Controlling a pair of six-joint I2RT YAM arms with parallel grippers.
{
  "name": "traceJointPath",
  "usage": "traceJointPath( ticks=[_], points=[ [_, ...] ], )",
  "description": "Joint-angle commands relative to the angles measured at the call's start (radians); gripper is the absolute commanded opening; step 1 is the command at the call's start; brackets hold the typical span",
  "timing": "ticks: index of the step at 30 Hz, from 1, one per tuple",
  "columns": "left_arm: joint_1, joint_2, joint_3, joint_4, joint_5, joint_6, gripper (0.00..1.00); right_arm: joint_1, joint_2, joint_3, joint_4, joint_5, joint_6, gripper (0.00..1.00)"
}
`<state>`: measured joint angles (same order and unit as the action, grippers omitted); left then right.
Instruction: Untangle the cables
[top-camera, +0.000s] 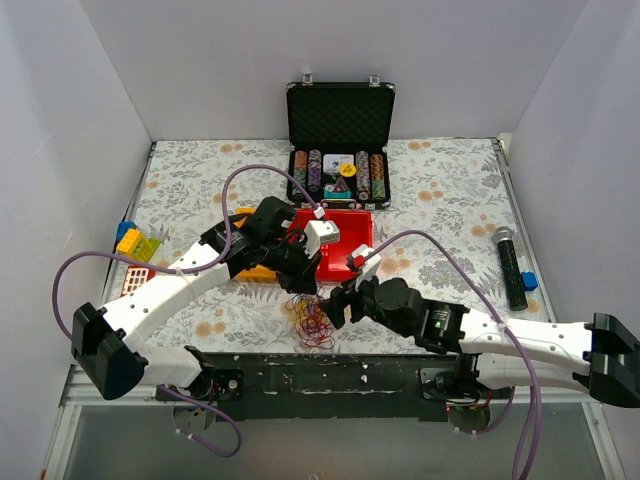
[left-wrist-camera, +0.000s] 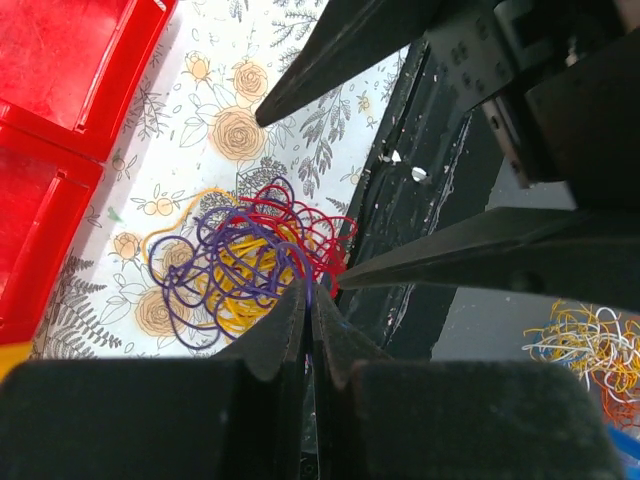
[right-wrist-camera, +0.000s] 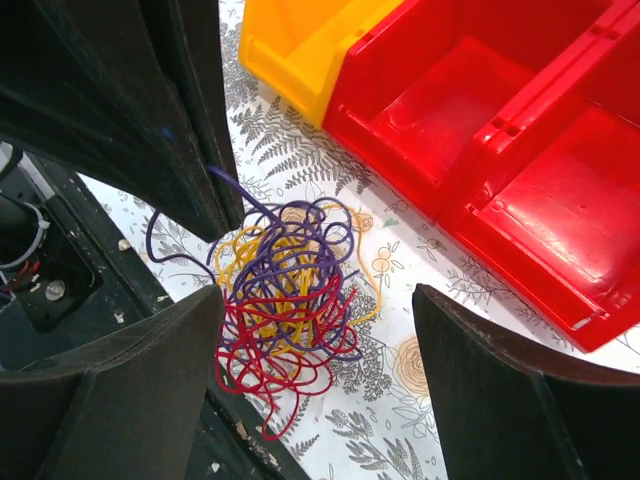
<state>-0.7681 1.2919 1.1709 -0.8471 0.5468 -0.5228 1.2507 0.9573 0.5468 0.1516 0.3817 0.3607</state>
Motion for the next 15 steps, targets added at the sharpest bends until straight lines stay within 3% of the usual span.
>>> traceJointPath(
  ticks=[1,11,15],
  points=[
    [-0.003,-0.039,0.032,-0.035,0.021,0.017,0.0,0.035,0.057,-0.018,0.222,0.058,-0.077,0.83],
    [-0.003,-0.071,0.07,-0.064,0.122,0.026,0.0,0.07,0.208,-0.036,0.462,0.316,-0.092,0.76],
    [-0.003,-0.086,0.116,-0.087,0.228,0.035,0.0,0.076,0.294,-0.025,0.529,0.319,-0.103,0.7]
  ],
)
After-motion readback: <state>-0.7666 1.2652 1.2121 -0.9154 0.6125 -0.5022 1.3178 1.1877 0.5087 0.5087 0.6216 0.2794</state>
